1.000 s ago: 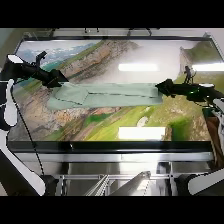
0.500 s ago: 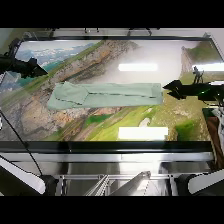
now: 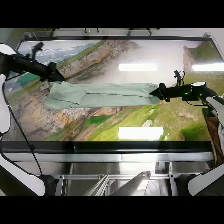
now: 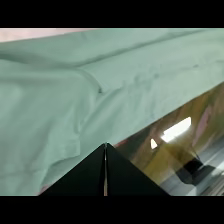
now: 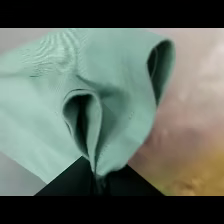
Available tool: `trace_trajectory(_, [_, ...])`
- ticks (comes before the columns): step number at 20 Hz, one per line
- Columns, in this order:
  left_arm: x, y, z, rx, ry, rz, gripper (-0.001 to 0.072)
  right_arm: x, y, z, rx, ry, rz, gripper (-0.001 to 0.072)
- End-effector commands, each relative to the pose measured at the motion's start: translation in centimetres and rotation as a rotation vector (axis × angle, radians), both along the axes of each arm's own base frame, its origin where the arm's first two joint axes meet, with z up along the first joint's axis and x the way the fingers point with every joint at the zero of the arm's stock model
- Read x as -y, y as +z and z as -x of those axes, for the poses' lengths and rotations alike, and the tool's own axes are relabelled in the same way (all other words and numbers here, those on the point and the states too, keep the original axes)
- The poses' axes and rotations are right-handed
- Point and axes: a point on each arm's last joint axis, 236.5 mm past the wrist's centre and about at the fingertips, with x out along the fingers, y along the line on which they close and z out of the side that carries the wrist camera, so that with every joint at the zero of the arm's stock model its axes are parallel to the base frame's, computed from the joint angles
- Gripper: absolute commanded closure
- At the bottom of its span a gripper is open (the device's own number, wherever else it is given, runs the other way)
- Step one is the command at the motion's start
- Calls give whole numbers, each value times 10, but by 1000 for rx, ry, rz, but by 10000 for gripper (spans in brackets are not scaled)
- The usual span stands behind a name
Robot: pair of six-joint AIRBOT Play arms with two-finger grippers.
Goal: Fold the shirts.
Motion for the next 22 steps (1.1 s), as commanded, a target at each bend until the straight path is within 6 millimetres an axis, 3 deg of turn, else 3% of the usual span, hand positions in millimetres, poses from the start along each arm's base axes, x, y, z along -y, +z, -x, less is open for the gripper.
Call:
trace_trajectory(1, [73,-13,20,-14,-136,33,709,-5,26,5,18,32,-56,697])
trace_trajectory(4, [143,-40,30,13,-181,18,710,-7,55,21,31,99,-103,698])
trace_trajectory(6, [178,-61,22,105,-167,-48,710,-7,73,30,43,133,-129,698])
trace_trajectory(10, [226,-82,-2,293,-144,-163,709,-8,111,44,89,183,-152,697])
trace_trajectory(12, [250,-103,8,245,-196,-164,710,-14,133,48,126,203,-165,698])
trace_trajectory(14, [262,-128,26,148,-261,-174,710,-22,163,46,188,196,-209,697])
trace_trajectory(16, [268,-138,37,75,-306,-173,711,-32,196,47,256,196,-259,697])
trace_trajectory(18, [278,-121,37,68,-316,-133,710,-47,218,53,299,222,-278,697])
trace_trajectory(19, [284,-101,36,74,-311,-85,709,-58,225,58,314,243,-279,697])
trace_trajectory(21, [288,-37,31,91,-274,66,708,-84,234,63,339,279,-269,697])
trace_trajectory(22, [284,8,28,116,-260,165,707,-99,234,62,351,281,-256,697])
